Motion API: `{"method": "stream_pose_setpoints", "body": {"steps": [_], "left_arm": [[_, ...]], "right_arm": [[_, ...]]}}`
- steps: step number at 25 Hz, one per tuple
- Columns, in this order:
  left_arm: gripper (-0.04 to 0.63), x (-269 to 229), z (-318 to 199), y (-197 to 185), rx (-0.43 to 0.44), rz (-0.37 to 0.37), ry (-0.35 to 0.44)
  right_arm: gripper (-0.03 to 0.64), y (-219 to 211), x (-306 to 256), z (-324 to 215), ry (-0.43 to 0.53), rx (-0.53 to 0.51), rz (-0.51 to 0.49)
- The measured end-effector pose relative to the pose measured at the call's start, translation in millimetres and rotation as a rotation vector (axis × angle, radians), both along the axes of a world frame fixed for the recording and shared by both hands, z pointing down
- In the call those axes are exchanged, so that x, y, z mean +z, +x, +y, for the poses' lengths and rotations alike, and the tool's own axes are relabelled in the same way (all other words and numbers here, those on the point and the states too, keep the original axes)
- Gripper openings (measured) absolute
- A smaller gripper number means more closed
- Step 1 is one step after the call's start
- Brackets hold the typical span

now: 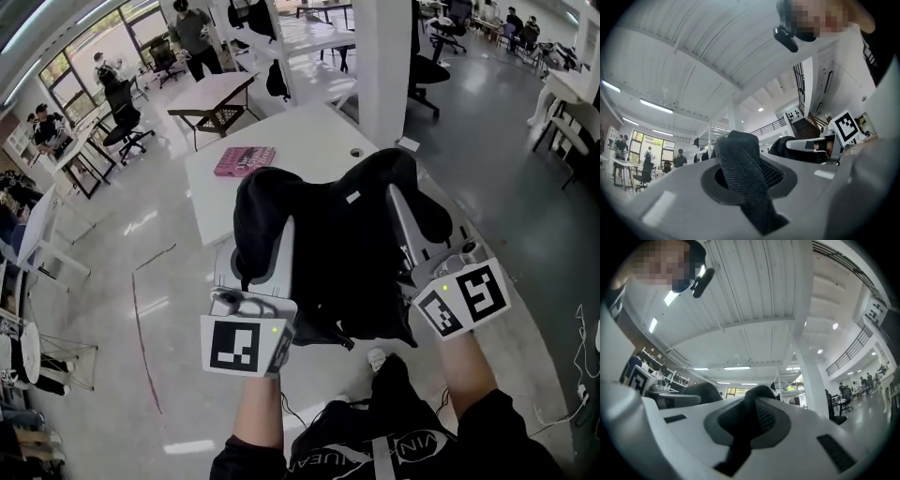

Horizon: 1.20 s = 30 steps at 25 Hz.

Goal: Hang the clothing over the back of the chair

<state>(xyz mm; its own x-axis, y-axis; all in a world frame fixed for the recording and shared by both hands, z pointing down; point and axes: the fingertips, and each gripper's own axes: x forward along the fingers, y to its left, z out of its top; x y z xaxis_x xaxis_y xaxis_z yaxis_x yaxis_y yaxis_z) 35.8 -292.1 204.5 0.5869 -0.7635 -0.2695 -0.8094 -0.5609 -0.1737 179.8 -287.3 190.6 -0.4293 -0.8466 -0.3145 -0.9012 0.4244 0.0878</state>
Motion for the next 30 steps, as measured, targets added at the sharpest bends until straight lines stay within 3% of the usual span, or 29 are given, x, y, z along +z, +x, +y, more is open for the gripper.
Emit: {"method": "stream_pose_setpoints", "body": {"steps": [4, 10, 18, 26, 30], "left_arm": [[0.089, 36.2, -49.2, -8.6, -0.110, -0.013, -0.101], [0.089, 90.8, -107.0, -15.7, -0.217, -0.056, -0.156], [0.100, 149.5, -163.7, -29.1, -0.345, -0.057, -0.268], [0.104, 205.2, -180.7, -42.9, -0.415, -0.129, -0.379], [0.104, 219.8, -182.9, -49.8, -0.432, -0.128, -0.414]], "right_arm": [[0.023, 5.6, 34.3, -58.2, -0.093, -0.036, 0.023], [0.023, 2.4, 92.1, -128.9, -0.205, -0.099, 0.064], [0.025, -0.9, 154.5, -198.3, -0.303, -0.121, 0.177], [0.025, -22.9, 213.8, -228.8, -0.373, -0.144, 0.447], [0.025, -29.8, 235.9, -232.9, -0.421, -0.141, 0.540]]}}
